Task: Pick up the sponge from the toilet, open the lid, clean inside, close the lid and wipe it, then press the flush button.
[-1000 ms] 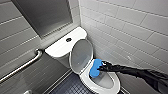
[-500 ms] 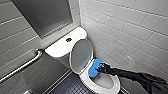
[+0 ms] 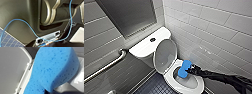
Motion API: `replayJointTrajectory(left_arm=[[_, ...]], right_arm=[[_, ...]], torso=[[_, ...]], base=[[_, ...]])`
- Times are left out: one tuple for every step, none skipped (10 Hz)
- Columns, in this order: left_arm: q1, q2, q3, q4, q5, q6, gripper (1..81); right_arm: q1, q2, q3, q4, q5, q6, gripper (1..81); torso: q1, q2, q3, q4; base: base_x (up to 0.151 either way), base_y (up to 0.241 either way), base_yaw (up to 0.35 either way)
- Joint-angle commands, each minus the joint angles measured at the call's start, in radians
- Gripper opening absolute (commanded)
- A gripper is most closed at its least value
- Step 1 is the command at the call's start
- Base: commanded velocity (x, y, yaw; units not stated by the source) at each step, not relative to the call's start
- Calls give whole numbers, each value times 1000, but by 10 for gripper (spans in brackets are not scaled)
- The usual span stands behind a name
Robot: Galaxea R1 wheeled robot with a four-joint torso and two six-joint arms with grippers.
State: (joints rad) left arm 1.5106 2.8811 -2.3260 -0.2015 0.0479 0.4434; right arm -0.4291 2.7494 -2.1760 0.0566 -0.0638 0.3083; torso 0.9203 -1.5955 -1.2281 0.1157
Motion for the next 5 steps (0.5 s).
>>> replayJointTrajectory(left_arm=[[40, 2, 16, 1, 95, 3, 811], [40, 0, 16, 2, 95, 4, 811], [40, 1, 16, 2, 95, 3, 811], [40, 2, 16, 1, 96, 3, 811], [40, 2, 16, 1, 96, 3, 811]], right_arm=[[72, -217, 249, -4, 13, 46, 10], [39, -247, 266, -4, 35, 57, 10], [-4, -258, 260, -3, 64, 58, 10], [-38, -271, 250, -3, 93, 61, 10], [-66, -280, 248, -3, 110, 64, 10]], torso=[[0, 0, 0, 0], [0, 0, 0, 0], [0, 0, 0, 0], [0, 0, 0, 0], [0, 0, 0, 0]], base=[[0, 0, 0], [0, 0, 0], [0, 0, 0], [0, 0, 0], [0, 0, 0]])
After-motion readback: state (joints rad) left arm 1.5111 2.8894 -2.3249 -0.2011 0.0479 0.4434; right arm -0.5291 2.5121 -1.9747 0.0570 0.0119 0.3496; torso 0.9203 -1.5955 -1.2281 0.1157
